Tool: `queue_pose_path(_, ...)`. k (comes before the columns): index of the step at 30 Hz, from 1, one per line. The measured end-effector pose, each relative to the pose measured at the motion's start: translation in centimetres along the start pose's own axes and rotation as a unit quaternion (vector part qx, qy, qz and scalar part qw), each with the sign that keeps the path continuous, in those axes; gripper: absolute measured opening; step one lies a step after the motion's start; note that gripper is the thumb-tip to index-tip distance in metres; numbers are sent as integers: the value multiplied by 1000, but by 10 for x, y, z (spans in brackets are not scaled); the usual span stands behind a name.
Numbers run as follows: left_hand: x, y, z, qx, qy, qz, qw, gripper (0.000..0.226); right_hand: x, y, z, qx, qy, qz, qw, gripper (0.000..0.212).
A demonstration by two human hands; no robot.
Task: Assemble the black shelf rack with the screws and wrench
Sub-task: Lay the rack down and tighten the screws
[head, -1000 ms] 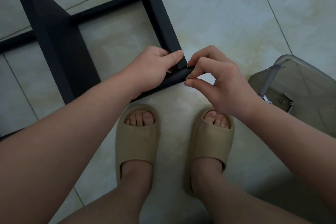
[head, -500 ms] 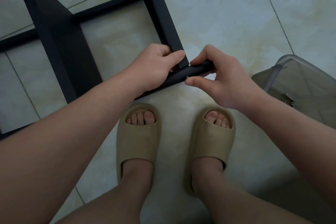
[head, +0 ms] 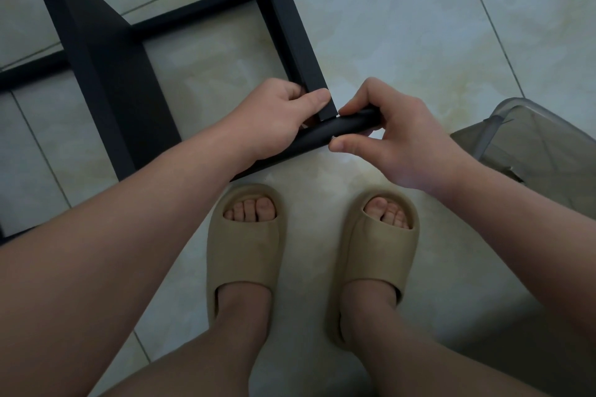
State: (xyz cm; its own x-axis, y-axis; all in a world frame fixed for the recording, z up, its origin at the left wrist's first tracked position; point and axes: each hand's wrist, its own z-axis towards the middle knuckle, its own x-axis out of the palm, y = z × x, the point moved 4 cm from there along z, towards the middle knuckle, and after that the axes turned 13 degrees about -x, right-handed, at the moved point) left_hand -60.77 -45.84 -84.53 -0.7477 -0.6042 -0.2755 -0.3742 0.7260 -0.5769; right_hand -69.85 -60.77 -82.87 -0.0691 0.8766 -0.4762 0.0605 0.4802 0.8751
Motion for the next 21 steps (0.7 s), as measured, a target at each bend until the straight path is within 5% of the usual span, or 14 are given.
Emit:
queue_pose_path(11,0,0,-3,-18,20,18,999,47,3,-2,-3,-12,-7,-16,1000,31)
queue_pose_path(21,0,1,-1,-7,28,17,999,49,12,15,-17,-211,-54,-179,960,8)
